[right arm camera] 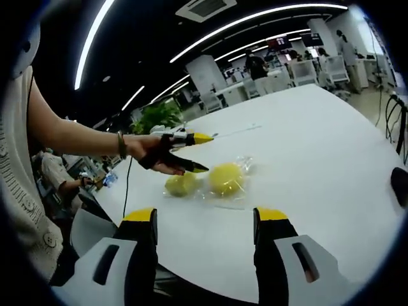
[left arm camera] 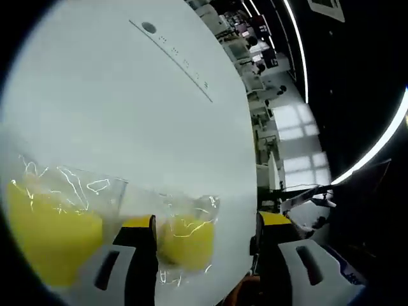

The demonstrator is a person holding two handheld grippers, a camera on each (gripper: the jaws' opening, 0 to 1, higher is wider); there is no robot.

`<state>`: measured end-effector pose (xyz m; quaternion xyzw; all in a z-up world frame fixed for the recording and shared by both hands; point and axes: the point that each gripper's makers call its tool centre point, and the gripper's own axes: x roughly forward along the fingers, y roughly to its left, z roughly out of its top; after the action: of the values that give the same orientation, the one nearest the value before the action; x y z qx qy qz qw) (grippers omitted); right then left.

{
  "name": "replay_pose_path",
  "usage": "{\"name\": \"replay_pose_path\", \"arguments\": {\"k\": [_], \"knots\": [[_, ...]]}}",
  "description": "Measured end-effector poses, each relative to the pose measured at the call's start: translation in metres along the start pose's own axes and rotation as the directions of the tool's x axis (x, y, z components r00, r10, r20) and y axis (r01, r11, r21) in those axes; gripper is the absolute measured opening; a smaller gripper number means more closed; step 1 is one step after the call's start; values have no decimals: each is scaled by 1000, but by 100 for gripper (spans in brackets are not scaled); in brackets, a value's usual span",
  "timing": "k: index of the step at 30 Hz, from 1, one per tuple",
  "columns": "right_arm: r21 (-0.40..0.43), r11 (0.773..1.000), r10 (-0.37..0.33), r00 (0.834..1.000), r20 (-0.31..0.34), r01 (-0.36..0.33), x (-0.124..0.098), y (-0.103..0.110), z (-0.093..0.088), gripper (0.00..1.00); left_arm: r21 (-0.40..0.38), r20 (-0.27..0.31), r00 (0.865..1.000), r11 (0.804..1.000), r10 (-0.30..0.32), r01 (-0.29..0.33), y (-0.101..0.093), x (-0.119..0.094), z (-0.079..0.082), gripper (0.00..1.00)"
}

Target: Compare the silicone blocks by pressing each to a similar depth, holding the contact briefly, and releasing to observe deformation and rebound differences across the visible hardness samples.

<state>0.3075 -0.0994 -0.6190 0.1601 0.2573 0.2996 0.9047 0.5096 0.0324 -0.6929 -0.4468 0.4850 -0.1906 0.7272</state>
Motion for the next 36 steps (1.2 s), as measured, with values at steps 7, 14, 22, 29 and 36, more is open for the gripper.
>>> {"name": "replay_pose_path", "arguments": {"k": [7, 14, 22, 29, 36], "knots": [[22, 1000, -13, 1000, 10, 12, 0, -8, 1, 55, -79, -18, 999, 996, 29, -31, 7, 19, -2, 48], [35, 999, -13, 1000, 1, 13, 2, -13, -3, 55, -84, -66, 993, 991, 95, -100, 22, 29, -11, 33], [46, 999, -13, 1000, -3, 13, 5, -16, -6, 54, -67, -70, 987, 987, 143, -148, 35, 31, -10, 11], [47, 999, -4, 1000, -11, 4, 9, -15, -9, 53, 45, -61, 989, 990, 136, -133, 26, 28, -9, 0], [34, 999, 7, 1000, -4, -6, 9, -11, -4, 53, 219, -65, 998, 976, 24, -9, -8, 24, -13, 0]]}}
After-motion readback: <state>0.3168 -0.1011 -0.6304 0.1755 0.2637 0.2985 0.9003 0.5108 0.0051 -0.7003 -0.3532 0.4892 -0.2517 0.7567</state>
